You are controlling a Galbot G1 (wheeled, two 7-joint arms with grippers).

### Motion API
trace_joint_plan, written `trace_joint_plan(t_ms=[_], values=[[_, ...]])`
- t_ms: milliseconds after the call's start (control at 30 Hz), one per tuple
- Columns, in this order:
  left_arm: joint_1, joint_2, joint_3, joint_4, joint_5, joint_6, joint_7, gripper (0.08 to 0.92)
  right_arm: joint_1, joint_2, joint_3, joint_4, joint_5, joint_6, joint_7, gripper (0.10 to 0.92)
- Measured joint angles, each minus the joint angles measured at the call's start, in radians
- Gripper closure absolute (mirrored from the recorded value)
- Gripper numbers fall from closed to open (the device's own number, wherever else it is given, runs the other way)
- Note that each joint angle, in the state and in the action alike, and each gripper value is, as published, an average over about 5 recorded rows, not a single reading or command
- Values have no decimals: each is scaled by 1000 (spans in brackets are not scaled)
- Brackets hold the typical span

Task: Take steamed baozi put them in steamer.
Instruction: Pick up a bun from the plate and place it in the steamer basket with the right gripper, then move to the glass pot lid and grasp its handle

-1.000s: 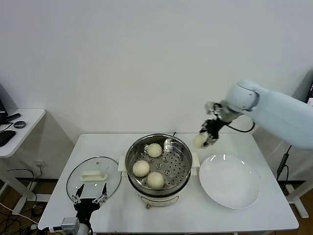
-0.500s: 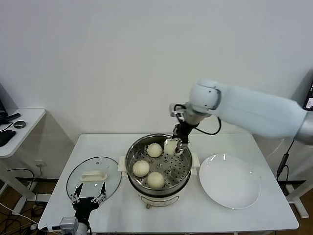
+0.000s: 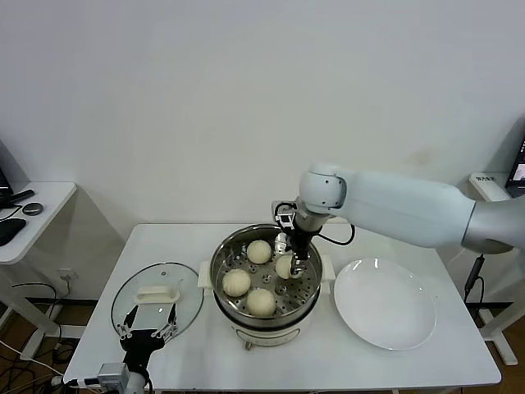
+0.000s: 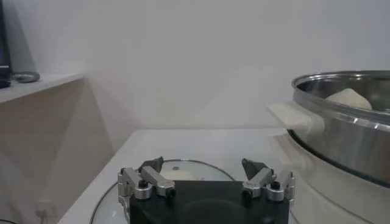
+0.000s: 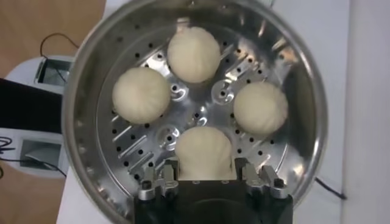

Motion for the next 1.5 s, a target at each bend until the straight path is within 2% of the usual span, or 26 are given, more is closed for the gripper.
trace_joint_plan(t_ms=[133,333,433,633,800,1000,1167,1500], values=[[1,-1,0,-2,0,0,1,177,-13,7,1,-8,-16,-3,4,443],[0,-3,1,-1,-1,0,1,177,-17,2,5,-5,-35,-5,9,275],[-1,-4,0,-1,-1,0,2,177,-13,-5,10,2,-38,-5,11,219],[-1,-9,-10,-3,-3,-1,2,177,-4,-47,46,29,-26,1,18,203],[-8,-13,-22,5,-5,0,-2,177,-45,-114,170,47,45,19,70,203],[-1,-29,-28,-2,-8,-6,-5,177,-197,-199,446,85,146,80,269,203],[3,-40,-28,-3,-8,-25,-17,177,-454,-225,768,130,158,142,484,203],[-30,-30,-66,24,102,-111,5,177,-1081,-83,1433,229,103,303,773,203]])
